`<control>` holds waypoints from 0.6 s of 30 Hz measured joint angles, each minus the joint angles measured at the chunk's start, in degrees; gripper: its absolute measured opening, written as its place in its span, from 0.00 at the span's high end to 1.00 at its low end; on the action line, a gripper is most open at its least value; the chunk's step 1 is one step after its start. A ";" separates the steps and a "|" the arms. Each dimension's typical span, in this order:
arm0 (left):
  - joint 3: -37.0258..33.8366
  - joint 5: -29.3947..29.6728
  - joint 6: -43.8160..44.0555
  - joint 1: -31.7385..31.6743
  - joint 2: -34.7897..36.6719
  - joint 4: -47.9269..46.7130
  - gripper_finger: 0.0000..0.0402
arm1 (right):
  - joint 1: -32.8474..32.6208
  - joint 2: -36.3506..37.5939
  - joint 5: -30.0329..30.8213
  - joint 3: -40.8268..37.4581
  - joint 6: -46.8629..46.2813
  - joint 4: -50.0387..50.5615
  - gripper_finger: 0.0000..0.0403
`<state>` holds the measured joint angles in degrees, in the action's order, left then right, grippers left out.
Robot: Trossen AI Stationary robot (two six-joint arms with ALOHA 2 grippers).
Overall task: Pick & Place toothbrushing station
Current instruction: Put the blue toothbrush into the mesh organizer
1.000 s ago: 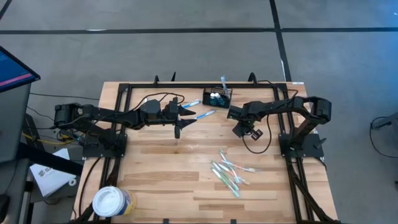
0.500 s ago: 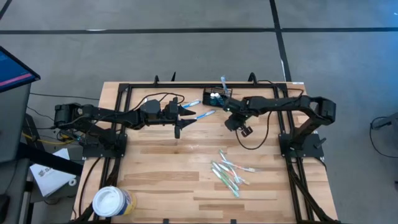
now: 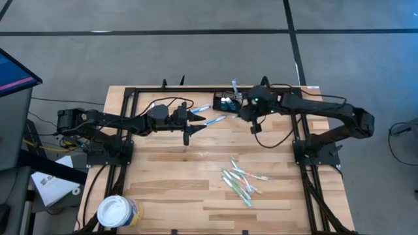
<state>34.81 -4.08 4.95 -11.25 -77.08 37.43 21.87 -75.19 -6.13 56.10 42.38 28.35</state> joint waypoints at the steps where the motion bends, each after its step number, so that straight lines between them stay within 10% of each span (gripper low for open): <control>1: 0.00 0.00 0.00 0.00 -0.02 0.00 0.61 | 0.30 0.76 0.00 -0.01 -0.62 -0.60 1.00; 18: -0.02 0.00 0.00 0.02 0.00 0.00 0.61 | 6.94 6.71 0.02 0.00 -14.21 -14.12 1.00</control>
<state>34.79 -4.08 4.95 -11.22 -77.08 37.43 28.81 -68.49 -6.11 56.10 28.16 14.23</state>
